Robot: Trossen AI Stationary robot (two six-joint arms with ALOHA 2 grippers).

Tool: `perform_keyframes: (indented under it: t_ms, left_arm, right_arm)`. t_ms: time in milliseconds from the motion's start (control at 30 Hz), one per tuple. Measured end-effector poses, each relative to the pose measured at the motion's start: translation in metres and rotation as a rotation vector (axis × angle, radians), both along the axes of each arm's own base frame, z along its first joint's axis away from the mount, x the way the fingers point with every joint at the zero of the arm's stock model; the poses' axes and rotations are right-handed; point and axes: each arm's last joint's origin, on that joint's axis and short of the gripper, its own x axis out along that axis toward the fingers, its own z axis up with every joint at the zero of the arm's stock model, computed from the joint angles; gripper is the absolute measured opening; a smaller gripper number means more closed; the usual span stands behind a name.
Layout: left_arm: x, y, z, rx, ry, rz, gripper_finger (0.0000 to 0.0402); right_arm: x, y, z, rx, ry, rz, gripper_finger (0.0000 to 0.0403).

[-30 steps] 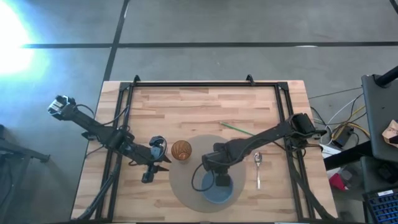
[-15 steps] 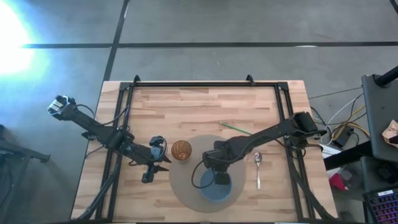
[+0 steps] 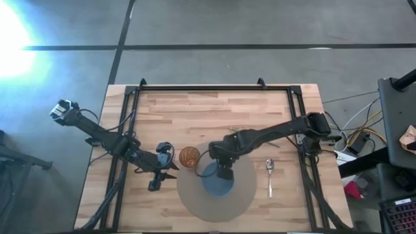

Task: Pick & Place Utensil
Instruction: Move the bowl to the center of the place mat

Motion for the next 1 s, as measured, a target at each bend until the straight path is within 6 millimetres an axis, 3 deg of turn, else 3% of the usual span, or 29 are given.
perform_keyframes:
  t_ms: [133, 733, 1000]
  left_arm:
    - [0.000, 0.000, 0.000, 0.000, 0.000, -0.001, 0.0159]
    - [0.000, 0.000, 0.000, 0.000, 0.000, -0.001, 0.0158]
    - [0.000, 0.000, 0.000, 0.000, -0.001, 0.000, 0.0159]
  right_arm:
    - [0.001, -0.008, -0.001, 0.045, 0.011, -0.024, 0.0011]
    - [-0.005, -0.009, -0.013, 0.056, 0.059, -0.067, 0.0012]
    - [-0.005, -0.009, -0.013, 0.052, 0.058, -0.060, 0.0036]
